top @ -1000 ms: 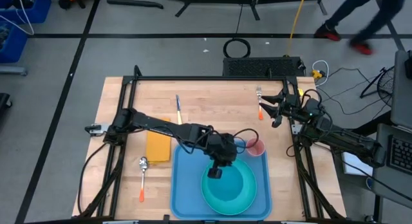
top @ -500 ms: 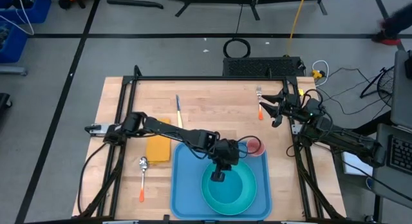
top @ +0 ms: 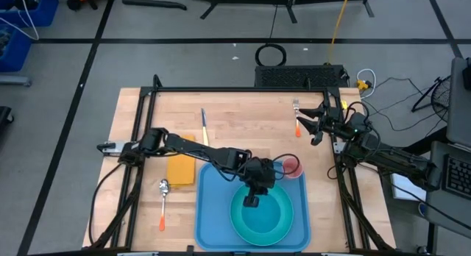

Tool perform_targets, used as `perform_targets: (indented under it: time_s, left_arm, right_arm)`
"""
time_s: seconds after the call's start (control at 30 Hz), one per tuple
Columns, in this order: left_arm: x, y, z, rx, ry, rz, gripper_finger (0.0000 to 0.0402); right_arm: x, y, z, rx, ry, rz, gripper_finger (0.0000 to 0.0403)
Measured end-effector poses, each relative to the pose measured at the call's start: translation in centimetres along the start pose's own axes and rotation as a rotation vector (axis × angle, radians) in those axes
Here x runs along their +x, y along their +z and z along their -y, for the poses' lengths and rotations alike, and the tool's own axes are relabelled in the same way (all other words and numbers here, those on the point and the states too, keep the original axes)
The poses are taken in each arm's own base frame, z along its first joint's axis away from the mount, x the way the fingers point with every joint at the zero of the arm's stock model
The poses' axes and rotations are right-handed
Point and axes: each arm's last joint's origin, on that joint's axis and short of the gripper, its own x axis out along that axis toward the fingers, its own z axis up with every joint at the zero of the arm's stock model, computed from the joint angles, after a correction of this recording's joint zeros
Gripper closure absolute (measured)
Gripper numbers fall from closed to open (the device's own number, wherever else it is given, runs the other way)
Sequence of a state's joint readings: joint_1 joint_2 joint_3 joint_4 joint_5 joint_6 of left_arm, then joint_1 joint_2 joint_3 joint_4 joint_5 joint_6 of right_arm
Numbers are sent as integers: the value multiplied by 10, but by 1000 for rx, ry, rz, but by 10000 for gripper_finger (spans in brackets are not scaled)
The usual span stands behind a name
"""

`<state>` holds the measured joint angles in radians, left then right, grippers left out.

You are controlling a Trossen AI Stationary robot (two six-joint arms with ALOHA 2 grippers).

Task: Set up tray
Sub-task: Put the blue bowl on top of the green plate, then put the yellow table napkin on the left side of the blue tray

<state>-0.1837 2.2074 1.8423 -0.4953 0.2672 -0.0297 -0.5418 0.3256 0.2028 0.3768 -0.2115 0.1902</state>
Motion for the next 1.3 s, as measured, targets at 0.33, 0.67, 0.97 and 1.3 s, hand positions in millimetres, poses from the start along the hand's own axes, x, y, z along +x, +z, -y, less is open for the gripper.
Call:
perform_targets:
  time_s: [0.33,0.67,0.97,1.3]
  left_arm:
    - [0,0,1,-17,-43,-2,346]
    - [0,4,0,24,4,36,243]
    - [-40,23,1,137,58,131,195]
    - [-152,9,0,-10,429,-91,203]
  right_arm:
    - [0,0,0,0,0,0,243]
    - [0,0,0,0,0,1,243]
    - [0,0,0,-1,2,0,243]
    - [0,-1,0,-14,2,-5,243]
